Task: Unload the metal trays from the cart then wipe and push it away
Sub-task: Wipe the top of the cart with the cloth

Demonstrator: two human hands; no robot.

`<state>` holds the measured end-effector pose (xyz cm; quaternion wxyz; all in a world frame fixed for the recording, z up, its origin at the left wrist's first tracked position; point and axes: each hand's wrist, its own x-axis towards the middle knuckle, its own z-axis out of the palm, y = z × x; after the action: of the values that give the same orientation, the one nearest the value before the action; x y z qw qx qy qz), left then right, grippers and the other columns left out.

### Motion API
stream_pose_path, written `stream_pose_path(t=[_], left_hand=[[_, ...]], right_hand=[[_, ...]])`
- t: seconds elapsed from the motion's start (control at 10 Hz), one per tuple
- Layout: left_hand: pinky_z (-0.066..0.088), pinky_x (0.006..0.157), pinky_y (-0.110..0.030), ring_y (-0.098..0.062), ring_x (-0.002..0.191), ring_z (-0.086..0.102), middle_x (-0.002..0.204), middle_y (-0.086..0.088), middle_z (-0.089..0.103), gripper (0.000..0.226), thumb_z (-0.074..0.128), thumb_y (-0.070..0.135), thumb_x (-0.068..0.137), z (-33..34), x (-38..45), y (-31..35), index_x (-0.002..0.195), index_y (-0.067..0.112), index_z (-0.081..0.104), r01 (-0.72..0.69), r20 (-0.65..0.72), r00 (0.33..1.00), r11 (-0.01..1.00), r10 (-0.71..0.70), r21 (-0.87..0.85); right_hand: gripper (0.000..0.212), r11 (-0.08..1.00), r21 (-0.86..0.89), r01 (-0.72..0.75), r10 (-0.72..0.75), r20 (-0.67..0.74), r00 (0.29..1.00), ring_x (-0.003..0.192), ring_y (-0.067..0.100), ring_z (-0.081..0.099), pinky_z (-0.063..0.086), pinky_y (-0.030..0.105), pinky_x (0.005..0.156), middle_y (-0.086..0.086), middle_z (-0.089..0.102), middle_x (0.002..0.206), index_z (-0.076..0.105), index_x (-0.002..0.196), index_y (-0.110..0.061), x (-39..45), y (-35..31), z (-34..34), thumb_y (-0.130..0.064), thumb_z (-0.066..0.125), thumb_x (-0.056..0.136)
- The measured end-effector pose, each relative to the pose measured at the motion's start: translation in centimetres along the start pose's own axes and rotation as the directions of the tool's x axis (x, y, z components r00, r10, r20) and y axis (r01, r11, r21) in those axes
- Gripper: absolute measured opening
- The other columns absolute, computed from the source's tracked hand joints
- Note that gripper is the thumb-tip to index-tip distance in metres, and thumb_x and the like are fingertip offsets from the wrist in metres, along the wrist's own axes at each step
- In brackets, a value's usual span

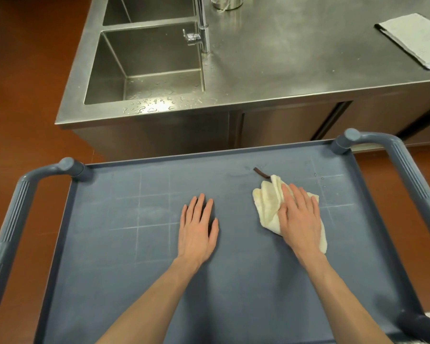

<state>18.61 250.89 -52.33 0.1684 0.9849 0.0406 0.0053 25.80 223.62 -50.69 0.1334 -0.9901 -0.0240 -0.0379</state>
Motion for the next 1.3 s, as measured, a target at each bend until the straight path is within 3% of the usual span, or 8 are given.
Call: stream_pose_path(t=[0.2,0.3,0.4,0.5,0.6,0.8,1.0,1.3], left_hand=[[0.006,0.134,-0.043,-0.023,0.163,0.017,0.174,-0.003,0.026,0.059,0.031,0.043,0.109,0.3,0.5,1.0,0.163,0.021,0.037,-0.004,0.008,1.000,1.000,0.004,0.009],[0.006,0.134,-0.043,-0.023,0.163,0.016,0.174,-0.002,0.026,0.059,0.031,0.043,0.109,0.4,0.7,1.5,0.164,0.022,0.037,-0.003,0.010,1.000,1.000,0.003,0.012],[0.008,0.134,-0.045,-0.024,0.163,0.017,0.174,-0.003,0.027,0.059,0.031,0.042,0.109,0.5,0.6,2.0,0.163,0.022,0.037,0.005,0.001,1.000,1.000,-0.005,0.022],[0.013,0.133,-0.049,-0.026,0.162,0.021,0.173,-0.004,0.030,0.058,0.035,0.039,0.107,0.7,0.6,2.3,0.162,0.020,0.041,0.011,-0.022,1.000,0.999,-0.010,0.030],[0.017,0.132,-0.051,-0.027,0.162,0.023,0.172,-0.005,0.032,0.057,0.038,0.037,0.106,0.9,0.5,2.1,0.160,0.019,0.043,0.012,-0.042,0.999,0.999,-0.011,0.032],[0.018,0.131,-0.053,-0.029,0.161,0.024,0.171,-0.007,0.033,0.057,0.039,0.036,0.106,0.9,0.7,2.0,0.160,0.018,0.044,0.001,-0.053,0.999,1.000,0.000,0.027],[0.018,0.132,-0.052,-0.027,0.161,0.025,0.171,-0.006,0.034,0.057,0.039,0.036,0.106,0.9,0.8,1.7,0.159,0.018,0.045,0.006,-0.049,0.999,1.000,-0.005,0.021],[0.015,0.133,-0.046,-0.023,0.162,0.023,0.172,-0.003,0.032,0.057,0.041,0.039,0.106,0.5,1.1,1.2,0.160,0.020,0.043,0.000,-0.061,0.998,1.000,-0.001,-0.017]], right_hand=[[0.053,0.993,-0.001,-0.118,0.117,-0.096,0.988,0.141,0.035,0.047,0.033,0.055,0.117,0.012,0.056,0.149,0.050,0.151,-0.015,1.7,6.7,-1.9,-0.028,0.032,0.102],[0.053,0.978,-0.003,-0.208,0.206,-0.136,0.969,0.145,0.040,0.041,0.029,0.058,0.119,0.018,0.049,0.154,0.047,0.153,-0.016,1.9,9.4,-2.9,-0.029,0.034,0.103],[0.055,0.971,-0.025,-0.238,0.233,-0.130,0.964,0.151,0.043,0.031,0.023,0.062,0.122,0.017,0.040,0.161,0.043,0.157,-0.022,1.5,9.5,-3.1,-0.042,0.031,0.106],[0.074,0.984,-0.107,-0.146,0.145,-0.012,0.989,0.152,0.046,0.025,0.016,0.066,0.121,0.011,0.033,0.165,0.034,0.161,-0.030,0.9,8.5,-2.9,-0.067,0.036,0.097],[0.093,0.991,-0.122,-0.058,0.066,0.063,0.996,0.155,0.041,0.020,0.013,0.060,0.124,0.005,0.028,0.168,0.027,0.163,-0.033,0.3,7.7,-2.6,-0.079,0.047,0.084],[0.073,0.983,-0.061,0.171,-0.165,0.097,0.982,0.152,0.039,0.031,0.020,0.059,0.125,0.004,0.037,0.166,0.036,0.161,-0.032,0.1,3.3,-0.9,-0.058,0.043,0.094],[0.066,0.902,0.053,0.428,-0.431,0.164,0.887,0.157,0.029,0.028,0.019,0.055,0.127,-0.005,0.033,0.169,0.028,0.163,-0.038,-0.3,-5.8,1.7,-0.047,0.044,0.100],[0.059,0.919,0.049,0.392,-0.395,0.157,0.905,0.156,0.024,0.031,0.018,0.049,0.128,-0.002,0.038,0.166,0.036,0.160,-0.033,1.7,-3.2,1.7,-0.041,0.042,0.102]])
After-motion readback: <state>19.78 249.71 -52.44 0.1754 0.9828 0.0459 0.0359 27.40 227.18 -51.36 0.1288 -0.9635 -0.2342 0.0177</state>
